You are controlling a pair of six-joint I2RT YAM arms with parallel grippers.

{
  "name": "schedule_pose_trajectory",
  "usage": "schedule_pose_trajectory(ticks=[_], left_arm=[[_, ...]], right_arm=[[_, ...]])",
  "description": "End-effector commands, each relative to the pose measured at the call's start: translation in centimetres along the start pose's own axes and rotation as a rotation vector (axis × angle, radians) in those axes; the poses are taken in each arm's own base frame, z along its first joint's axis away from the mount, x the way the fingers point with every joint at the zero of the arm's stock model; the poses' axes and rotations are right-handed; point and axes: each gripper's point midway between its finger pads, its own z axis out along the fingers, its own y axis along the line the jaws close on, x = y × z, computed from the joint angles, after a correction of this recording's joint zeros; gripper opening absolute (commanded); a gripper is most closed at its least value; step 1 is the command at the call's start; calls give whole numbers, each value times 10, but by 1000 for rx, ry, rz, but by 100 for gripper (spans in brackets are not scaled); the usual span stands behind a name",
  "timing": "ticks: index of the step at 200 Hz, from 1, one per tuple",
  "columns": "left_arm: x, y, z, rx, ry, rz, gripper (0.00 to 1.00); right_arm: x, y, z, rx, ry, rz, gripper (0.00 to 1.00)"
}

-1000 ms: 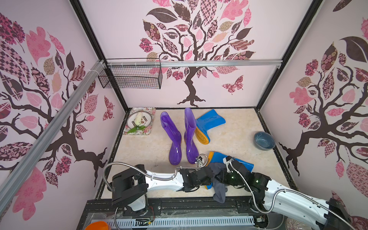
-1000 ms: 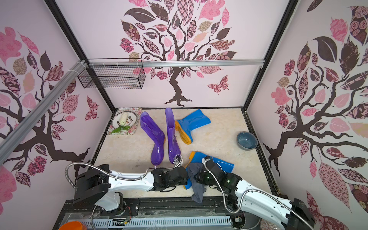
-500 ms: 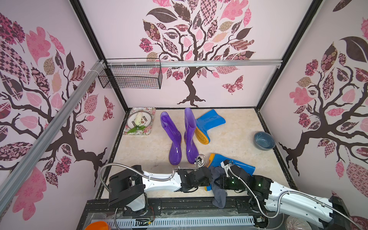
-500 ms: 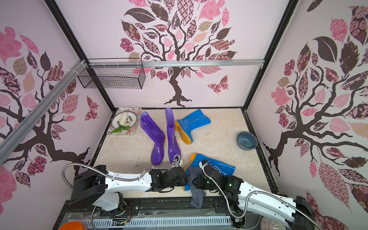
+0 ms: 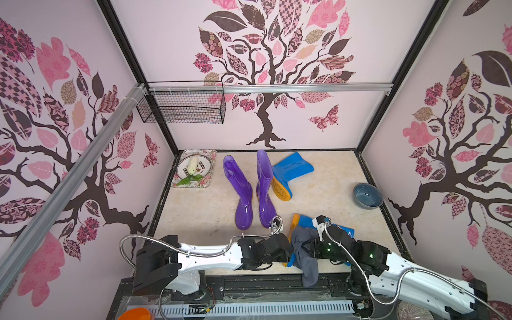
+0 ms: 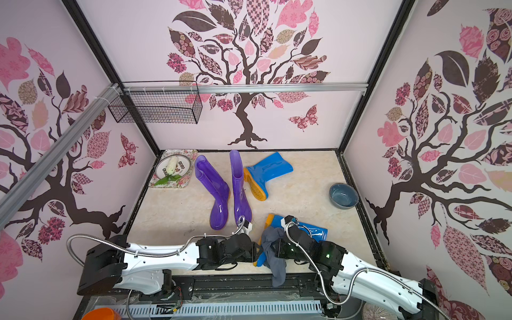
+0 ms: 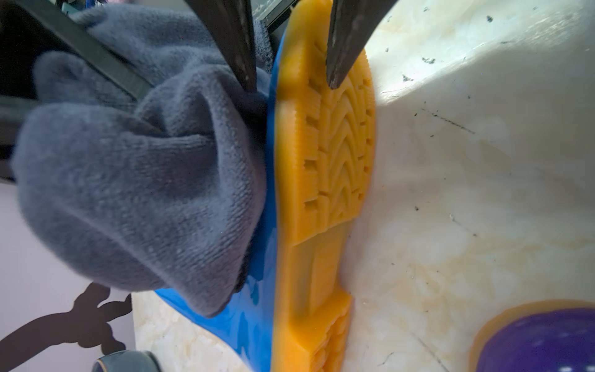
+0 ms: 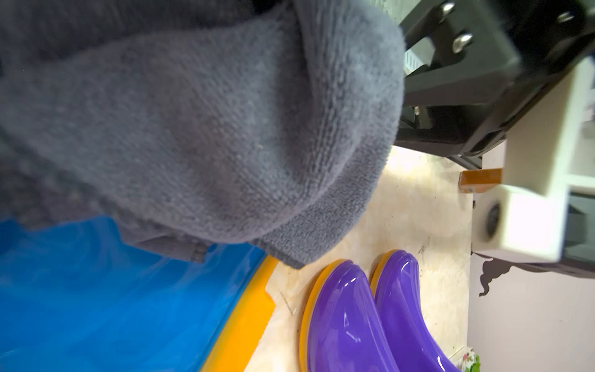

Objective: Wipe the rubber boots with a cloth
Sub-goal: Wipe the dirt off the rubber boot.

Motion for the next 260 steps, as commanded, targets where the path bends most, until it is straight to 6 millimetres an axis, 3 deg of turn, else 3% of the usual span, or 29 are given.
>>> schedule_pose_trajectory(ticks=[1, 38, 54, 90, 114, 140, 180, 197, 213, 227, 260], left_arm=[[12, 22, 8, -52, 19, -11, 30], [21, 31, 23, -68, 39, -31, 25], [21, 32, 26, -79, 39, -31, 20], [23, 38, 29, -100, 45, -27, 16], [26, 44, 30, -117, 53, -35, 15], [26, 49, 29, -125, 43, -45, 15], [11, 55, 23, -119, 14, -82, 14], [4, 55, 20, -116, 5, -87, 14], [2, 54, 20, -115, 3, -87, 14], [6, 54, 23, -118, 23, -94, 14], [14, 53, 28, -106, 53, -99, 14]], right_arm=[[26, 6, 15, -64, 114, 117, 0], [38, 2, 27, -120, 63, 229, 0], [40, -10, 33, -47, 60, 213, 0], [-8, -55, 19, 188, -101, 153, 0], [-26, -75, 17, 159, -108, 228, 0], [-7, -48, 29, 0, 34, 223, 0], [37, -18, 39, -21, 97, 162, 0], [57, -19, 46, 17, 164, 170, 0], [63, -24, 52, 29, 179, 182, 0], [49, -32, 48, 75, 102, 170, 0], [-14, -50, 18, 115, -78, 188, 0]])
